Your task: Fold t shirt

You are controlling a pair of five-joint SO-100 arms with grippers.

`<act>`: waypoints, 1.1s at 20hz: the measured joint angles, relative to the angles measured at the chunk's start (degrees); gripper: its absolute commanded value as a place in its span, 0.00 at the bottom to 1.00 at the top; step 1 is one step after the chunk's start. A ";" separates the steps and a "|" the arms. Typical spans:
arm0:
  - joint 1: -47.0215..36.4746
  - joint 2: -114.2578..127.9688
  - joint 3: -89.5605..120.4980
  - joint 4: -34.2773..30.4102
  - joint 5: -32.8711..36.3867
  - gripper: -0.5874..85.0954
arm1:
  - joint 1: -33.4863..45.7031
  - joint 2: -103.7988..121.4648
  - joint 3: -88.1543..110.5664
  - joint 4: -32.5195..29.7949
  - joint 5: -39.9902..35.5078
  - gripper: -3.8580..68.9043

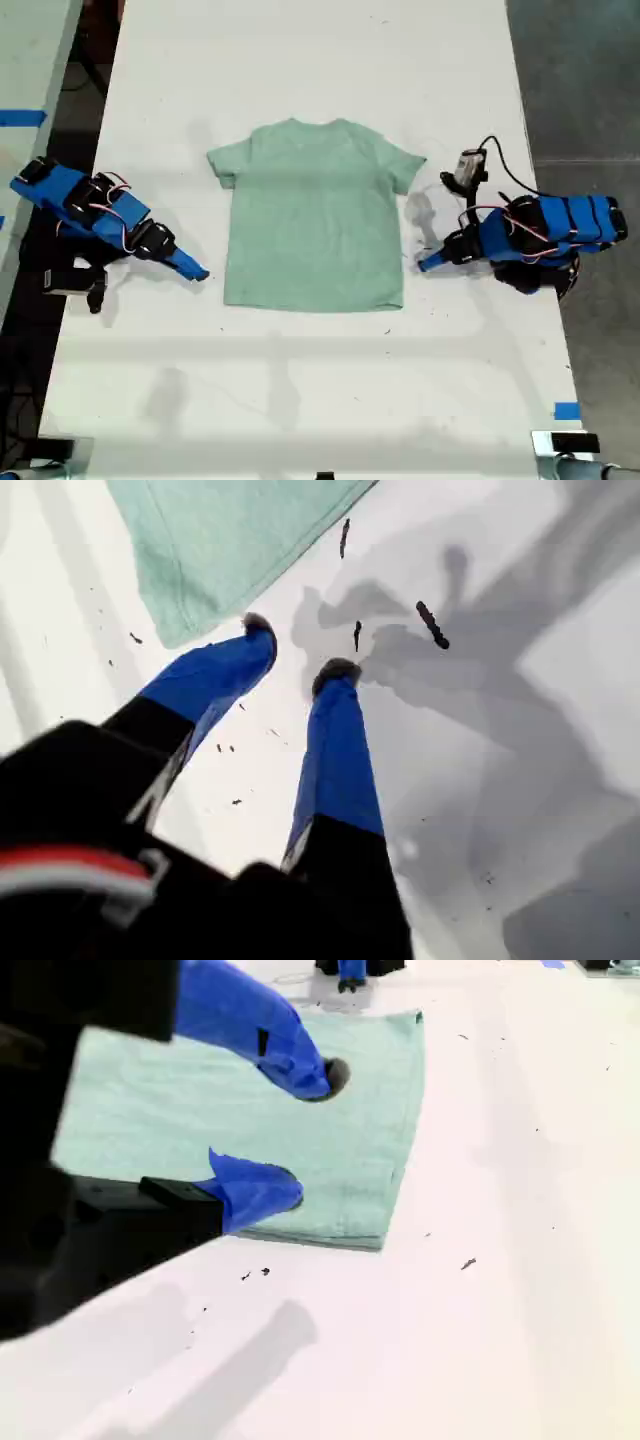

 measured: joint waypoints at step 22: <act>0.00 0.00 0.00 0.00 0.00 0.17 | 50.27 -75.85 -80.33 10.90 -24.35 0.38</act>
